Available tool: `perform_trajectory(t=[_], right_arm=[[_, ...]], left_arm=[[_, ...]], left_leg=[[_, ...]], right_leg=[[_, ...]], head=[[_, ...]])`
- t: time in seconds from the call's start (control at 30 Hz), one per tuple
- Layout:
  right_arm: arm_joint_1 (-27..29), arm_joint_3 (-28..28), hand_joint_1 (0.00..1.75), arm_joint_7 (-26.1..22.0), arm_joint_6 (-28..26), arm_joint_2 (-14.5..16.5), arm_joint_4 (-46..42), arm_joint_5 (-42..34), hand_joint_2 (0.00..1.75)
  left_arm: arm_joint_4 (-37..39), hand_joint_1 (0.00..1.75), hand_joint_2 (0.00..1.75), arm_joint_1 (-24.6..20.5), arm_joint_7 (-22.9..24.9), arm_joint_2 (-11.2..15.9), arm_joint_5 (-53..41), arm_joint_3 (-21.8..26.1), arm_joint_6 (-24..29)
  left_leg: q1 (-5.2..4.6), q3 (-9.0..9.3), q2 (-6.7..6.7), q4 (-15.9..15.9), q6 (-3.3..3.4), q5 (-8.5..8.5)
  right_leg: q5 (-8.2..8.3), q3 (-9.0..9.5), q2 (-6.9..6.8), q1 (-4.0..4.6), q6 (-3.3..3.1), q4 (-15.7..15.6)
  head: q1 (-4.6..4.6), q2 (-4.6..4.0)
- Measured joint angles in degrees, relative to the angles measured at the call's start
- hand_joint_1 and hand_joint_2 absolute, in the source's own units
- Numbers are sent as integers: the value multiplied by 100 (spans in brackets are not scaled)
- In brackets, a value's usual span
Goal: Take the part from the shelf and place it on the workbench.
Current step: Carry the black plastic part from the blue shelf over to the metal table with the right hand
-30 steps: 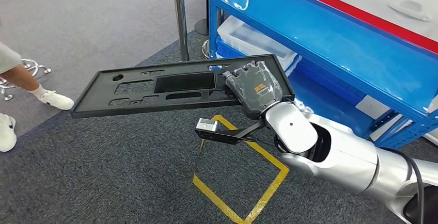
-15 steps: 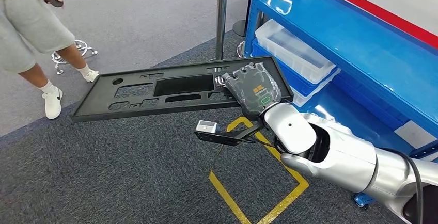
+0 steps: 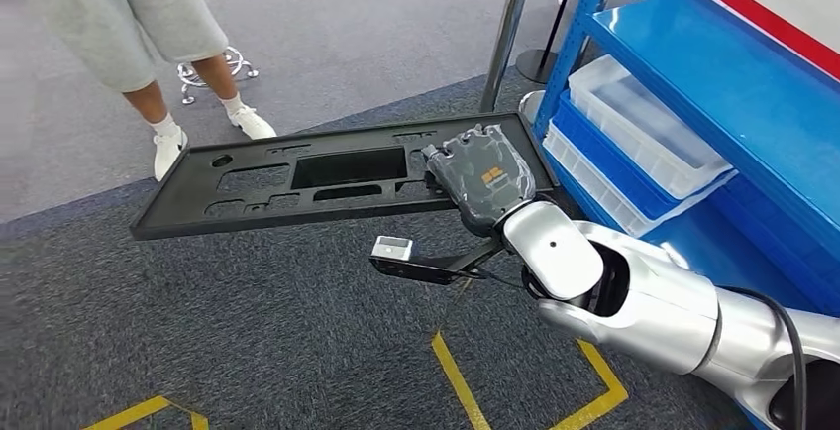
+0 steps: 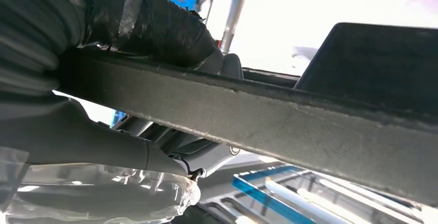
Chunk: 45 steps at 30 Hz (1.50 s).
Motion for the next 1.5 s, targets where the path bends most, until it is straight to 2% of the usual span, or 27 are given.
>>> perform_trajectory(t=[0.07, 0.1, 0.17, 0.23, 0.3, 0.37, 0.4, 0.43, 0.5, 0.57, 0.6, 0.67, 0.7, 0.77, 0.8, 0.83, 0.9, 0.93, 1.0, 1.07, 1.13, 1.2, 1.27, 1.33, 1.4, 1.43, 1.5], right_arm=[[-12, 0, 175, 0, 15, -1, 1, -2, 175], [-14, 1, 175, -1, 25, -1, 1, -3, 175], [-18, 2, 175, -4, 43, 7, 1, -5, 175], [-17, 2, 175, -6, 59, 21, 4, -9, 175], [-19, 3, 175, -3, 72, 27, 10, -13, 175], [-18, 10, 175, -4, 81, 28, 13, -14, 175], [-11, 16, 175, -8, 86, 28, 13, -14, 175], [-6, 22, 175, -11, 91, 29, 14, -15, 175], [-5, 30, 175, -15, 97, 29, 14, -15, 175], [-25, 31, 175, -14, 99, 27, 17, -15, 175], [-35, 31, 175, -14, 102, 27, 21, -15, 175], [-44, 33, 175, -21, 107, 29, 26, -15, 175], [-45, 34, 175, -26, 108, 31, 28, -15, 175], [-49, 35, 175, -36, 110, 33, 30, -15, 175], [-50, 35, 175, -39, 111, 33, 32, -15, 175], [-48, 35, 175, -42, 113, 32, 35, -15, 175], [-33, 40, 175, -44, 119, 31, 46, -15, 175], [-25, 44, 175, -47, 123, 31, 53, -15, 175], [-18, 51, 175, -52, 131, 31, 58, -15, 175], [-33, 52, 175, -54, 148, 31, 62, -17, 175], [-69, 53, 175, -48, 213, 32, 66, -33, 175], [-127, 60, 175, -22, 357, 42, 69, -80, 175], [-198, 67, 175, 22, 508, 50, 83, -129, 175], [-269, 68, 175, 51, 589, 49, 98, -161, 175], [-337, 79, 175, 76, 670, 49, 104, -196, 175], [-376, 94, 175, 101, 740, 49, 105, -217, 175], [-497, 129, 175, 182, 940, 49, 104, -303, 175]], left_arm=[[0, 0, 175, -9, 2, -5, -5, -4, 2], [0, 0, 175, -8, 4, -8, -13, -8, 1], [0, 0, 175, 3, 7, -2, -30, -19, 1], [0, 0, 175, 16, 8, -4, -37, -28, -1], [0, 0, 175, 7, 4, -13, -41, -32, -3], [0, 0, 175, -11, -1, -17, -46, -35, -4], [0, 0, 175, -16, -2, -18, -49, -37, -4], [0, 0, 175, -17, -2, -17, -51, -39, -4], [0, 0, 175, -10, -3, -16, -54, -41, -3], [0, 0, 175, -15, -9, -14, -58, -42, -3], [0, 0, 175, -23, -14, -14, -61, -43, -5], [0, 0, 175, -22, -19, -14, -61, -45, -8], [0, 0, 175, -10, -20, -19, -61, -46, -10], [0, 0, 175, 8, -19, -31, -61, -48, -12], [0, 0, 175, 11, -18, -36, -61, -48, -13], [0, 0, 175, 9, -17, -35, -61, -48, -14], [0, 0, 175, 0, -17, -33, -57, -48, -16], [0, 0, 175, -1, -15, -33, -55, -48, -17], [0, 0, 175, -1, -8, -34, -48, -48, -22], [0, 0, 175, 3, -1, -36, -42, -48, -28], [0, 0, 175, 3, 5, -37, -37, -48, -34], [2, 0, 175, 12, 9, -32, -34, -48, -41], [4, 0, 175, 26, 10, -29, -32, -48, -50], [4, 0, 175, 19, 9, -35, -31, -48, -58], [4, 0, 175, 5, 9, -40, -25, -48, -61], [4, 0, 175, 1, 9, -41, -16, -48, -61], [4, 0, 175, 3, 11, -39, 4, -48, -59]], left_leg=[[33, -39, -137, -10, -53, 39], [57, -63, -207, -28, -94, 67], [74, -96, -307, -70, -176, 112], [32, -198, -21, 85, -229, -8], [7, -469, 414, 673, -258, -348], [18, -727, 556, 1290, -293, -607], [22, -738, 574, 1377, -309, -603], [24, -638, 594, 1256, -320, -508], [5, -216, 762, 582, -314, -228], [-54, 87, 947, 52, -236, -119], [-80, 119, 972, -30, -189, -140], [-86, 99, 849, -47, -104, -127], [-77, 99, 778, -66, -70, -114], [-47, 110, 656, -110, -7, -83], [-34, 113, 598, -120, 11, -73], [-30, 108, 534, -124, 21, -66], [-30, 101, 388, -119, 29, -61], [-28, 100, 307, -112, 29, -61], [-14, 108, 136, -96, 20, -67], [-3, 81, -19, -75, -25, -66], [20, 3, -148, -70, -112, -27], [34, -63, -209, -80, -197, 13], [0, -180, 97, 130, -262, -105], [-20, -468, 492, 756, -304, -418], [-19, -747, 584, 1388, -302, -651], [-30, -765, 589, 1470, -280, -641], [-86, -479, 626, 1005, -186, -380]], right_leg=[[182, 170, 268, 9, -65, -438], [176, 185, 299, 17, -79, -485], [200, 240, 119, 21, -77, -618], [247, 322, -63, -14, -85, -789], [279, 349, -233, -16, -102, -854], [272, 336, -423, -1, -105, -840], [260, 328, -515, 1, -101, -823], [242, 320, -600, 0, -91, -800], [188, 309, -747, 3, -51, -736], [132, 290, -874, 35, 9, -665], [114, 287, -935, 51, 34, -645], [91, 302, -1052, 69, 74, -640], [45, 295, -997, 57, 96, -609], [-180, 173, -657, 18, 130, -319], [-358, 27, -452, 2, 135, -11], [-526, -152, -336, -4, 138, 365], [-662, -454, -286, -5, 142, 926], [-577, -503, -284, -7, 140, 960], [-137, -326, -225, -17, 123, 430], [194, -58, 41, -48, 111, -228], [219, 40, 203, -56, 103, -479], [215, 55, 73, -63, 69, -542], [241, 81, -83, -72, 10, -587], [247, 91, -236, -34, -39, -601], [238, 93, -398, 12, -63, -596], [233, 96, -480, 35, -71, -595], [226, 102, -619, 75, -82, -595]], head=[[-5, 1], [-2, 1], [17, 2], [-10, 1], [-52, 1], [-66, 1], [-67, 0], [-68, 0], [-68, 0], [-69, 0], [-69, 0], [-69, 1], [-69, 1], [-65, 1], [-61, 0], [-59, 0], [-59, 0], [-61, 0], [-60, 0], [-64, 1], [-63, 1], [-57, 1], [-106, 1], [-161, 0], [-168, 0], [-171, 0], [-170, 0]])
